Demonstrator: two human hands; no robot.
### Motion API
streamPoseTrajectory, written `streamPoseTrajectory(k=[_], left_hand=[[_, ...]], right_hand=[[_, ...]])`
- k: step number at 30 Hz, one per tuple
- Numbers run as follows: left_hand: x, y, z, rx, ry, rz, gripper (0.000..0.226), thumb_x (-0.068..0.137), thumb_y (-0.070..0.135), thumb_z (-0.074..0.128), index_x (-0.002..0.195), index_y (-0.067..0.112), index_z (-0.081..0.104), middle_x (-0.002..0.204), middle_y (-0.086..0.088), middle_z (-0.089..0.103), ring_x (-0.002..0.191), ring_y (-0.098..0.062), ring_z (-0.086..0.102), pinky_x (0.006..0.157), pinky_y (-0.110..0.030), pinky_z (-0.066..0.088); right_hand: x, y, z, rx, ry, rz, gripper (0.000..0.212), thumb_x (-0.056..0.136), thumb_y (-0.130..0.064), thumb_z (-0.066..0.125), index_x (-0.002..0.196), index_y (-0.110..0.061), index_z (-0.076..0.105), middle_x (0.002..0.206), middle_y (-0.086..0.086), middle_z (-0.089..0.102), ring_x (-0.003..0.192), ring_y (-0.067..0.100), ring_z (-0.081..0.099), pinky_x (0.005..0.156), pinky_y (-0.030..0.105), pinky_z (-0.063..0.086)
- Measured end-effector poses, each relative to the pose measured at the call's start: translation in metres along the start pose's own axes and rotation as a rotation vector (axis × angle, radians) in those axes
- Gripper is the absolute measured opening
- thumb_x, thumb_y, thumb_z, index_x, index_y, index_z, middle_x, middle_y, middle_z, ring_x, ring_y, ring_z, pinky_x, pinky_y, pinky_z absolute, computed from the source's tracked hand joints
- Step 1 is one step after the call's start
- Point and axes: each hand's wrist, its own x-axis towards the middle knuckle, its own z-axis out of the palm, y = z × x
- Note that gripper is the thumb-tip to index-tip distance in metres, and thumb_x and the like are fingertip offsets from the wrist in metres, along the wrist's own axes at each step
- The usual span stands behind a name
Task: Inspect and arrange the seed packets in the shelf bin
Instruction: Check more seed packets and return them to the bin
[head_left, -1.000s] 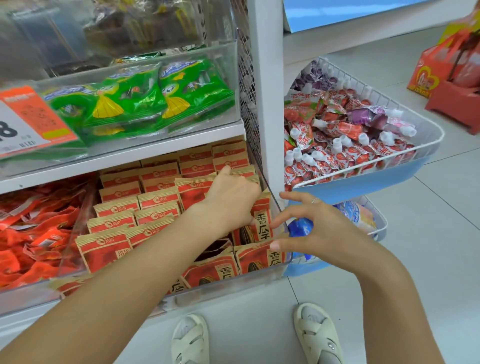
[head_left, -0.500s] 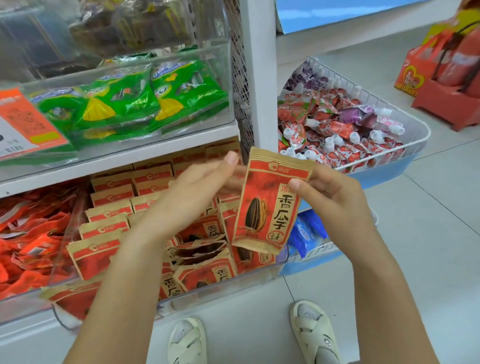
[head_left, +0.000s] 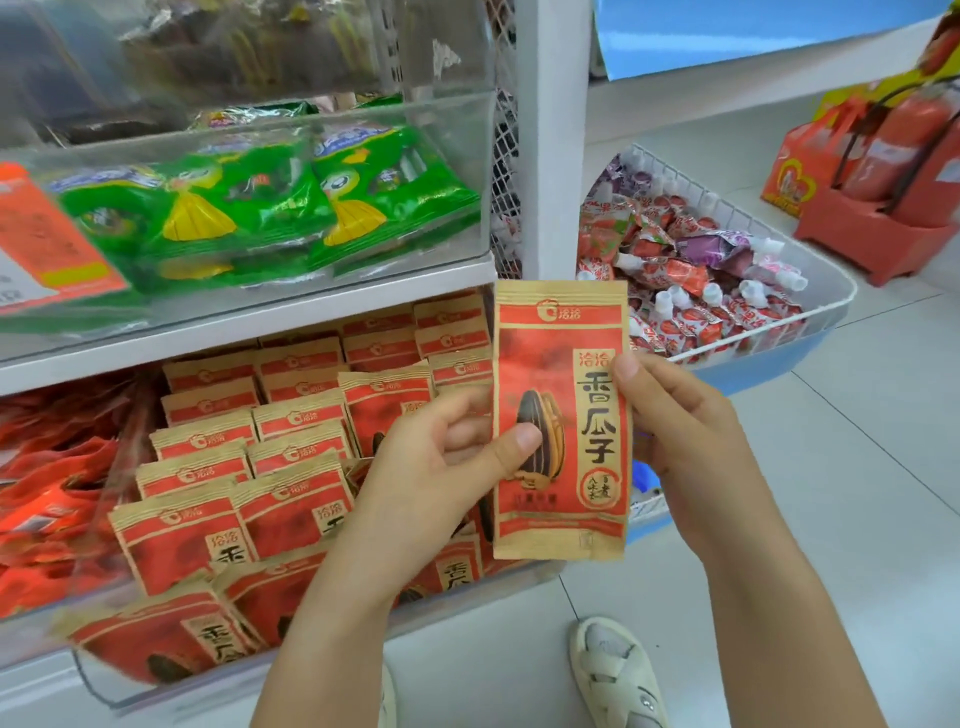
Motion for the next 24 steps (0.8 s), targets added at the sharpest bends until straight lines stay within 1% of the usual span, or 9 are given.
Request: streamPoseTrajectory(k=[2,4,5,8,11,14,17,21,24], left_hand=[[-0.0030,0.0018,-0.0029,-0.042,0.053,0.015,0.035,0.076,0.030,0.066,0.109,0.020,0.067,0.095,-0.001,0.077,0.090,-0.016,0.074,0.078,-0.023,0.057],[-0.0048,0.0022,-0.0049,-0.050,0.064,0.021,0.035,0.077,0.030,0.065,0.110,0.021,0.067,0.095,0.000,0.077,0.091,-0.016,0.074,0.081,-0.025,0.057],[-0.0054,0.0022,-0.0048,-0.054,0.059,0.018,0.035,0.077,0.030,0.065,0.111,0.021,0.067,0.096,0.000,0.077,0.091,-0.016,0.074,0.081,-0.025,0.057],[-0.0050,0.0002,-0.0029,-0.057,0.042,0.012,0.034,0.080,0.030,0.064,0.113,0.023,0.066,0.101,0.002,0.077,0.095,-0.014,0.073,0.082,-0.025,0.056],[-0.0032,-0.0008,-0.0031,-0.009,0.001,-0.010,0.033,0.087,0.030,0.070,0.120,0.028,0.065,0.109,0.006,0.074,0.100,-0.014,0.071,0.090,-0.034,0.056],[-0.0029,-0.0023,-0.0044,0.042,-0.015,-0.013,0.039,0.082,0.034,0.068,0.121,0.033,0.064,0.110,0.010,0.074,0.098,-0.014,0.072,0.093,-0.041,0.054],[-0.0038,-0.0008,-0.0042,0.033,-0.003,0.010,0.036,0.080,0.032,0.067,0.116,0.034,0.066,0.107,0.010,0.075,0.096,-0.014,0.072,0.091,-0.040,0.055],[-0.0032,0.0011,-0.0027,0.025,0.006,0.011,0.037,0.082,0.031,0.066,0.118,0.032,0.066,0.109,0.008,0.074,0.099,-0.014,0.072,0.092,-0.039,0.055],[-0.0041,0.0024,-0.0036,0.047,-0.016,0.004,0.038,0.083,0.031,0.065,0.121,0.033,0.065,0.112,0.010,0.073,0.102,-0.013,0.071,0.092,-0.036,0.055]], right_hand=[[-0.0016,0.0015,0.0045,0.002,-0.097,0.039,0.023,0.082,-0.035,0.071,0.093,-0.015,0.073,0.078,0.003,0.073,0.064,0.014,0.068,0.054,0.020,0.052],[-0.0035,0.0016,0.0072,-0.024,-0.163,0.061,0.029,0.078,-0.034,0.063,0.098,-0.016,0.074,0.084,0.007,0.075,0.068,0.015,0.070,0.056,0.020,0.052],[-0.0040,0.0014,0.0084,-0.017,-0.177,0.064,0.029,0.078,-0.032,0.061,0.099,-0.016,0.074,0.086,0.008,0.076,0.069,0.016,0.072,0.057,0.020,0.053],[-0.0033,0.0015,0.0089,0.015,-0.166,0.045,0.026,0.077,-0.029,0.063,0.097,-0.018,0.076,0.088,0.010,0.076,0.071,0.020,0.073,0.058,0.023,0.055],[-0.0026,0.0009,0.0089,0.014,-0.152,0.034,0.027,0.078,-0.027,0.063,0.100,-0.017,0.076,0.090,0.012,0.076,0.072,0.023,0.074,0.058,0.024,0.056],[-0.0033,0.0004,0.0084,0.024,-0.155,0.037,0.029,0.078,-0.026,0.063,0.101,-0.014,0.075,0.090,0.013,0.076,0.072,0.022,0.073,0.058,0.023,0.055],[-0.0030,0.0006,0.0076,0.014,-0.142,0.046,0.027,0.077,-0.029,0.063,0.097,-0.017,0.077,0.088,0.012,0.076,0.069,0.020,0.073,0.057,0.022,0.054],[-0.0018,0.0005,0.0071,0.006,-0.149,0.033,0.025,0.077,-0.030,0.064,0.096,-0.020,0.077,0.089,0.012,0.076,0.072,0.021,0.073,0.060,0.023,0.056],[-0.0029,-0.0002,0.0058,0.018,-0.154,0.011,0.026,0.077,-0.028,0.063,0.097,-0.017,0.076,0.087,0.010,0.076,0.073,0.019,0.073,0.060,0.022,0.055]])
